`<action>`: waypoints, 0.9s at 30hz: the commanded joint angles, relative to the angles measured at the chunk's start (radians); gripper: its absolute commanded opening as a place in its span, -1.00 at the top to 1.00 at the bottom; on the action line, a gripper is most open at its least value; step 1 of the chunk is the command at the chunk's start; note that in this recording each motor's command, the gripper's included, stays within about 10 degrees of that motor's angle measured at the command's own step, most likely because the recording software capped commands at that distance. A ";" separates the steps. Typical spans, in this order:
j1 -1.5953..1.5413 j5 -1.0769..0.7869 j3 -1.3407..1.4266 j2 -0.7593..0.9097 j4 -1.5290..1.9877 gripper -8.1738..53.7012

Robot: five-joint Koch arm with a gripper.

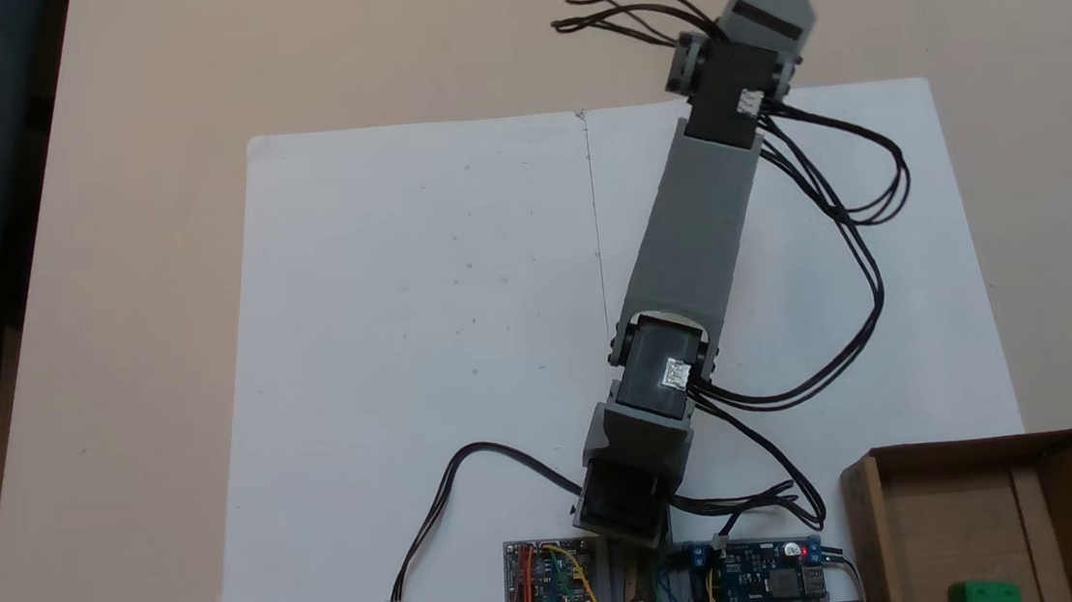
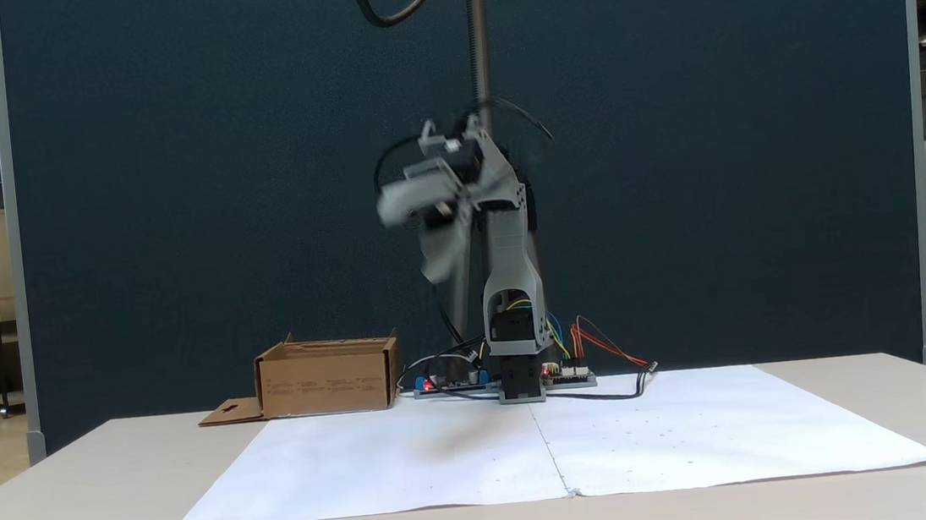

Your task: Grasp a green dice and put it in the bin.

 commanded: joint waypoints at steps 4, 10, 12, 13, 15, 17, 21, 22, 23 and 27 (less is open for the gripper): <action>-0.074 0.014 0.163 0.114 -0.287 -0.69; -0.179 -0.146 0.492 0.279 -0.518 -0.70; -0.209 -0.183 0.601 0.327 -0.595 -0.71; -0.225 -0.199 0.653 0.345 -0.624 -0.71; -0.259 -0.244 0.746 0.373 -0.699 -0.71; -0.291 -0.276 0.824 0.391 -0.773 -0.70; -0.325 -0.290 0.945 0.443 -0.896 -0.70; -0.334 -0.290 0.968 0.465 -0.928 -0.70; -0.341 -0.288 0.985 0.482 -0.958 -0.69; -0.344 -0.287 1.072 0.583 -1.092 -0.69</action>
